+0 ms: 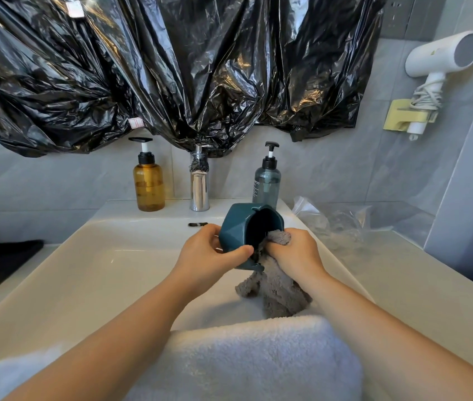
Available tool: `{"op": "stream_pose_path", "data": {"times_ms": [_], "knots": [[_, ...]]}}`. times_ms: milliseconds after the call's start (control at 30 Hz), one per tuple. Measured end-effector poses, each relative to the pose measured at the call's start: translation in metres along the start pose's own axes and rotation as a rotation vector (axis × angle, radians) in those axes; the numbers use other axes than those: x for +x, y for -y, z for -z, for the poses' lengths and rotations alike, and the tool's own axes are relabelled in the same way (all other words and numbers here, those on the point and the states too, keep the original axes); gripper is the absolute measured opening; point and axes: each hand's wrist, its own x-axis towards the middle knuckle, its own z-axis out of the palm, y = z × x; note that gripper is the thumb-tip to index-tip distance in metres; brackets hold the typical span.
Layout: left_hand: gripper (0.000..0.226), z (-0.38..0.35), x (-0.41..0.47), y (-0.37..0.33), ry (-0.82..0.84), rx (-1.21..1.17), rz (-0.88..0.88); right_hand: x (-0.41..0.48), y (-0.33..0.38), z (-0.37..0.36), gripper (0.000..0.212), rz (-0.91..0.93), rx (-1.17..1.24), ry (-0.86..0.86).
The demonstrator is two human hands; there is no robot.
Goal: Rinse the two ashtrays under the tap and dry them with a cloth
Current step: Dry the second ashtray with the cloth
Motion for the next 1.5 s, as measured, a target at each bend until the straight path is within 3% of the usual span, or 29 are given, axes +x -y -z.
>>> {"op": "stream_pose_path", "data": {"times_ms": [133,200,300,433,567,800,1033,1233,1333,1500], "knots": [[0.030,0.002,0.002,0.003,-0.028,-0.014,-0.056,-0.002,0.002,-0.003,0.023,0.049,-0.066,0.034],[0.035,0.006,0.002,0.003,-0.054,0.033,-0.084,-0.002,0.003,-0.007,0.010,0.087,-0.147,0.030],[0.040,0.010,0.002,0.003,-0.079,0.122,-0.129,-0.002,0.002,-0.011,0.011,0.125,-0.214,-0.010],[0.048,0.010,0.000,0.000,-0.102,0.057,-0.140,-0.005,0.004,-0.006,0.005,0.133,-0.110,0.030],[0.053,0.006,-0.002,-0.002,-0.007,-0.028,-0.054,-0.005,0.004,-0.002,0.002,0.064,0.028,-0.005],[0.031,0.000,0.001,0.001,-0.019,0.006,-0.084,-0.002,0.003,-0.007,0.008,0.042,0.015,0.009],[0.042,0.011,0.002,0.005,-0.023,0.200,-0.123,-0.005,0.003,-0.006,0.011,0.145,-0.227,-0.018],[0.033,0.009,0.002,0.005,-0.020,-0.020,-0.044,-0.003,0.001,-0.004,0.013,0.105,-0.057,0.028],[0.048,0.004,0.003,0.006,0.034,-0.005,-0.042,-0.002,0.000,-0.005,0.005,0.021,0.023,0.024],[0.034,0.004,0.005,0.008,-0.002,0.007,-0.095,-0.003,0.000,-0.007,0.012,0.034,-0.039,0.036]]}}
